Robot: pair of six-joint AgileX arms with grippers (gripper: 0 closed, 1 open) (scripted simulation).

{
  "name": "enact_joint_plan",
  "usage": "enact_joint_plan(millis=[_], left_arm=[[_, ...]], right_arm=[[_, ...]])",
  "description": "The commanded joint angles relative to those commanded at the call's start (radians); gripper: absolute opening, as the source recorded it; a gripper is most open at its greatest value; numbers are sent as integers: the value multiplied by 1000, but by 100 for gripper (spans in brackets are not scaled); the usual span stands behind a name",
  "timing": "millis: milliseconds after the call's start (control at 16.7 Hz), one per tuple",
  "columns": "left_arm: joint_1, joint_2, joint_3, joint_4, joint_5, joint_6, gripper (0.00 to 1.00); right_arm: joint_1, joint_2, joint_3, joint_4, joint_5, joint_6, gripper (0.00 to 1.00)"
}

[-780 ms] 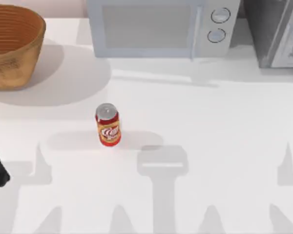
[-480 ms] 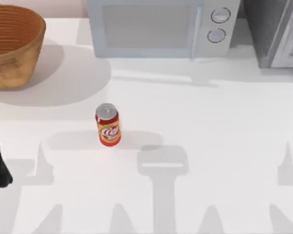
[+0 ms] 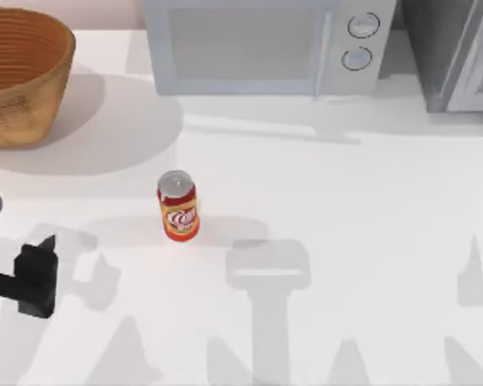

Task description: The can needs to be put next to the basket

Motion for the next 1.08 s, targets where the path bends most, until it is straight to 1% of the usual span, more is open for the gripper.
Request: enact_joint_plan(millis=[360, 660, 900, 1080], left_arm=[[-143, 561, 440, -353, 23, 83, 100], [-240, 1005, 840, -620, 18, 141, 100], [-294, 1284, 1136, -780, -4, 174, 100], [-319, 1432, 1315, -861, -24, 191, 100]], right_arm=[[0, 0, 0, 0, 0, 0, 100], [0, 0, 0, 0, 0, 0, 100], [0, 0, 0, 0, 0, 0, 100], [0, 0, 0, 0, 0, 0, 100]])
